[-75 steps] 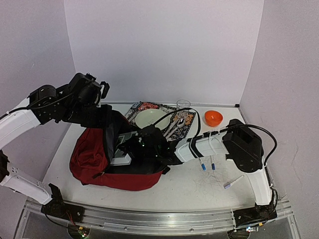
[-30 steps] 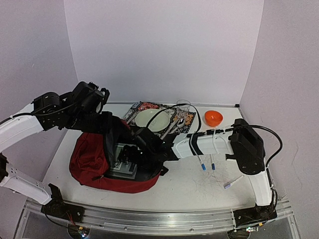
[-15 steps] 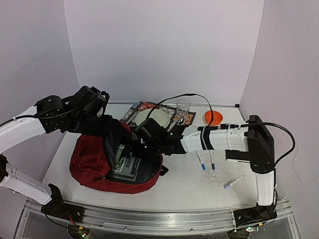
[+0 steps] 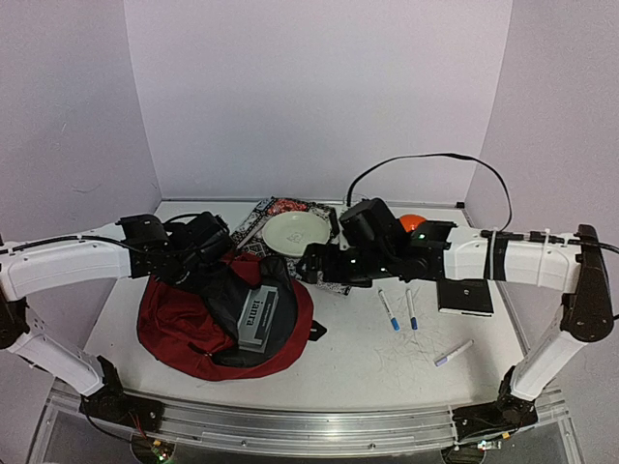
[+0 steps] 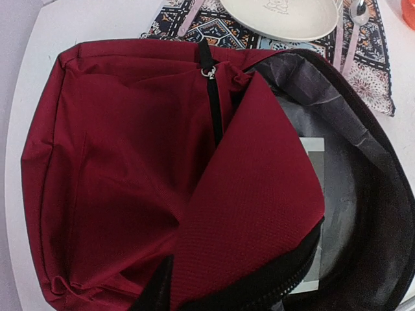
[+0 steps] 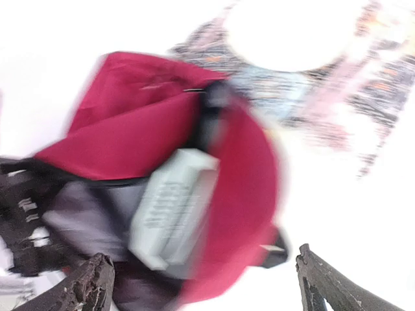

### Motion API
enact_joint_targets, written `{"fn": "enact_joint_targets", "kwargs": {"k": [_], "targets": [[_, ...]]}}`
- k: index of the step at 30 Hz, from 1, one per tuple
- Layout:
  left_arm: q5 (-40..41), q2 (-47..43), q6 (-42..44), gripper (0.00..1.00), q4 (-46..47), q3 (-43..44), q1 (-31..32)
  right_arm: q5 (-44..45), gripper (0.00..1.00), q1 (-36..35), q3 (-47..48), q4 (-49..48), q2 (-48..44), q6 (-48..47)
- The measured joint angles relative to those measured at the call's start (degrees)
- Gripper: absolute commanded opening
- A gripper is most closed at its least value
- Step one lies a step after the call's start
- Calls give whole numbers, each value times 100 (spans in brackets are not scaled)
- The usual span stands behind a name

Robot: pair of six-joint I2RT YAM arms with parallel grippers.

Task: Pack the student bag
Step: Place the largest pocket in the student bag, then move the book to the center of the board.

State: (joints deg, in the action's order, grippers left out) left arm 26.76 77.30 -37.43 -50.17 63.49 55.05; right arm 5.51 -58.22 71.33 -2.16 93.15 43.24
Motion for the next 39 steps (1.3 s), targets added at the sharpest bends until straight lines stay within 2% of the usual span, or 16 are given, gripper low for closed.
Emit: {"fn": "enact_joint_targets", "kwargs": {"k": [8,13,21,25,34,39], "targets": [[-142,160,154,74,228,45,-4,388,98,1482,-1179,638,-1023,-317],[-314,352,313,87,300,487,-25,482,98,2694,-1611,894,-1577,-575],[-717,944,594,96,579,1380,-288,383,98,4780,-1862,1082,-1640,-994],[-1000,1264,629,98,626,1642,-495,288,98,5508,-1746,1095,-1213,-1147],[-1677,1422,756,99,873,2346,-781,61,98,6405,-927,1092,289,-1620],[-1783,1031,742,99,973,2152,-784,-34,98,6564,-559,1067,851,-1816]]}}
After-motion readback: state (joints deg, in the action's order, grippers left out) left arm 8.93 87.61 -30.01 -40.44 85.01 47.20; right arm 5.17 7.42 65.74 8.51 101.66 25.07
